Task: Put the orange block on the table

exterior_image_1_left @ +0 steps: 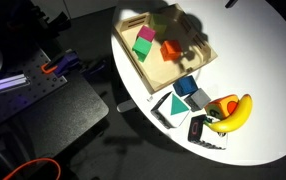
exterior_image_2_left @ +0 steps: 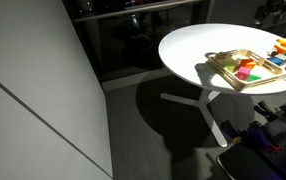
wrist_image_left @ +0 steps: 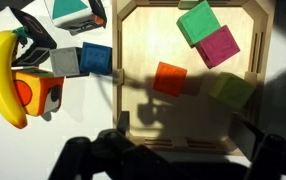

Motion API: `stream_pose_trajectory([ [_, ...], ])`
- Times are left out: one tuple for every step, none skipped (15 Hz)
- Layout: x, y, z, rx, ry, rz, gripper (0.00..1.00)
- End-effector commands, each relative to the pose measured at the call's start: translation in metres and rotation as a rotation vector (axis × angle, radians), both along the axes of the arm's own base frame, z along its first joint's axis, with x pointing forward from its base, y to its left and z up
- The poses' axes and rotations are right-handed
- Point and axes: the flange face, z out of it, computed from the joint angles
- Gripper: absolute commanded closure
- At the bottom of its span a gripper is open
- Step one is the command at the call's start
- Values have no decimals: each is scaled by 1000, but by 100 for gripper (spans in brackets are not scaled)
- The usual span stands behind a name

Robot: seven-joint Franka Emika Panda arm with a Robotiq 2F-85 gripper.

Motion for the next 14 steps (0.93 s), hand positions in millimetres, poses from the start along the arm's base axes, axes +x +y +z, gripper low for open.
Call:
stream_pose_trajectory([
  [8, 2, -23, -2, 28, -20, 0],
  [10, 4, -31, -3, 38, -26, 0],
  [11, 6, -39, -2, 50, -34, 0],
  [12, 9, -48, -6, 58, -47, 0],
  [12, 10, -55, -13, 63, -63, 0],
  [12, 13, -63, -18, 71, -85, 0],
  [13, 15, -71, -29, 73, -110, 0],
  [12, 16, -78, -41, 77, -137, 0],
  [12, 18, -86, -54, 79, -167, 0],
  [12, 19, -92, -63, 82, -191, 0],
  [11, 21, -99, -72, 90, -216, 0],
  [11, 21, -106, -81, 92, -242, 0],
  [11, 22, -111, -86, 92, -252, 0],
  [11, 22, -117, -94, 87, -264, 0],
])
